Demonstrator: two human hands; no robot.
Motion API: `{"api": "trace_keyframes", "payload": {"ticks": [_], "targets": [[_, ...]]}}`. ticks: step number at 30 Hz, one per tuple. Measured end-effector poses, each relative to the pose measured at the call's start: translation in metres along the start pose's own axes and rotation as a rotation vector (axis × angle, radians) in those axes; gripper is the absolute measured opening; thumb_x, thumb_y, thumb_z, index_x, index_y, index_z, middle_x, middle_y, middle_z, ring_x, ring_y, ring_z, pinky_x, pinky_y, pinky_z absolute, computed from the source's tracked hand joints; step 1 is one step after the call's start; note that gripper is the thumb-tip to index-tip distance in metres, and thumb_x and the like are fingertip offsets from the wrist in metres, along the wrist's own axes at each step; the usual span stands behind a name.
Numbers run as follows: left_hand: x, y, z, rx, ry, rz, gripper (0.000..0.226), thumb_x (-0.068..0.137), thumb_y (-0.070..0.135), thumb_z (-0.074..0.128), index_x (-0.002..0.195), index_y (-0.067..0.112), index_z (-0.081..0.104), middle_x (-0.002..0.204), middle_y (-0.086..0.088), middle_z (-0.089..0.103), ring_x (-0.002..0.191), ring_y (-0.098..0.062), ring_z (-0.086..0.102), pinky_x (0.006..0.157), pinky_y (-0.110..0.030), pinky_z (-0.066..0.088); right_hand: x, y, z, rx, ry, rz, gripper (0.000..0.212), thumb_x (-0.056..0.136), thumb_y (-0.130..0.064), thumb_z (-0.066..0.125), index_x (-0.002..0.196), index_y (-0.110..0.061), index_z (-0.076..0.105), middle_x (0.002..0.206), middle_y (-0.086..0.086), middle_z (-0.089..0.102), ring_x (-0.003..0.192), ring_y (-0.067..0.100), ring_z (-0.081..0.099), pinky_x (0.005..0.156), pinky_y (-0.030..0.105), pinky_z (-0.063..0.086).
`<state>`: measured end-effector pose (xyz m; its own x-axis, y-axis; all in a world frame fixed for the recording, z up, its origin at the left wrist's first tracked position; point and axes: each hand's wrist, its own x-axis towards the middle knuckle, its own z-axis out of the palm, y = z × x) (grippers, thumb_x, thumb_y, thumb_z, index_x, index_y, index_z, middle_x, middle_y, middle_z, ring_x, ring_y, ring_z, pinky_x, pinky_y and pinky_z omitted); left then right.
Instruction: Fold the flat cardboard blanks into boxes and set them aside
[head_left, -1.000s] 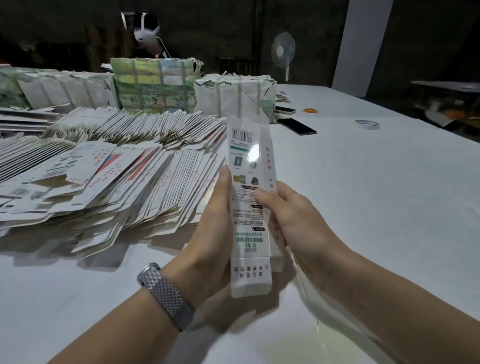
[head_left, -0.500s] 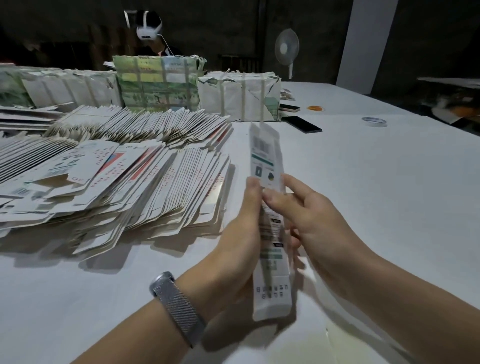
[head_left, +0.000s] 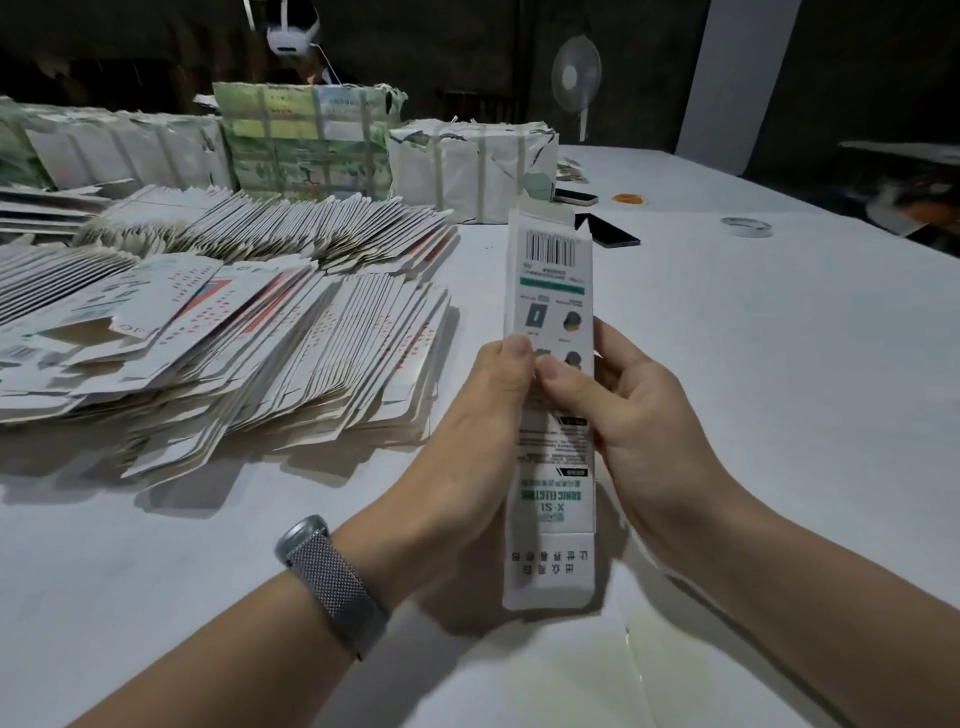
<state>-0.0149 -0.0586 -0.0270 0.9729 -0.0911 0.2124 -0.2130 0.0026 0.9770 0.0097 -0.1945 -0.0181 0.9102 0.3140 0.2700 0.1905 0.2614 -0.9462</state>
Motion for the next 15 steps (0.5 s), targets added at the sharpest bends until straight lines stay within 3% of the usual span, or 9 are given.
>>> {"api": "trace_keyframes", "payload": {"ticks": [3,7,12,15], "targets": [[0.001,0.006,-0.009,0.092,0.013,-0.027,0.048,0.094,0.060,0.041,0.120,0.028,0.065,0.111,0.004,0.075,0.103,-0.013,0.072,0.095,-0.050,0.057,-0.001,0.001,-0.003,-0.047,0.010,-0.023,0.038,0.086,-0.022,0.067,0.124,-0.023,0.065,0.106,0.003,0.076,0.095,0.020,0.075,0.074,0.026,0.059],[0.002,0.012,-0.013,0.059,0.009,-0.039,0.048,0.096,0.055,0.051,0.118,0.016,0.069,0.105,-0.008,0.077,0.098,-0.029,0.074,0.090,-0.061,0.056,-0.002,0.001,-0.006,-0.100,0.002,-0.024,0.035,0.087,-0.029,0.067,0.123,-0.028,0.065,0.105,0.003,0.076,0.092,0.023,0.075,0.074,0.033,0.060],[0.002,0.008,-0.016,-0.009,-0.047,-0.063,0.047,0.094,0.050,0.049,0.117,0.015,0.069,0.103,-0.007,0.077,0.093,-0.023,0.075,0.075,-0.031,0.060,0.001,0.002,-0.010,-0.126,0.011,-0.014,0.037,0.091,-0.036,0.058,0.127,-0.030,0.062,0.107,0.003,0.076,0.096,0.024,0.074,0.079,0.038,0.062],[0.002,0.005,-0.017,-0.085,-0.054,-0.087,0.047,0.092,0.046,0.053,0.118,0.009,0.067,0.104,-0.010,0.077,0.093,-0.023,0.074,0.074,-0.029,0.059,0.001,0.004,-0.010,-0.078,-0.022,-0.018,0.038,0.094,-0.030,0.054,0.132,-0.032,0.058,0.113,0.002,0.075,0.100,0.023,0.073,0.077,0.033,0.061]]}}
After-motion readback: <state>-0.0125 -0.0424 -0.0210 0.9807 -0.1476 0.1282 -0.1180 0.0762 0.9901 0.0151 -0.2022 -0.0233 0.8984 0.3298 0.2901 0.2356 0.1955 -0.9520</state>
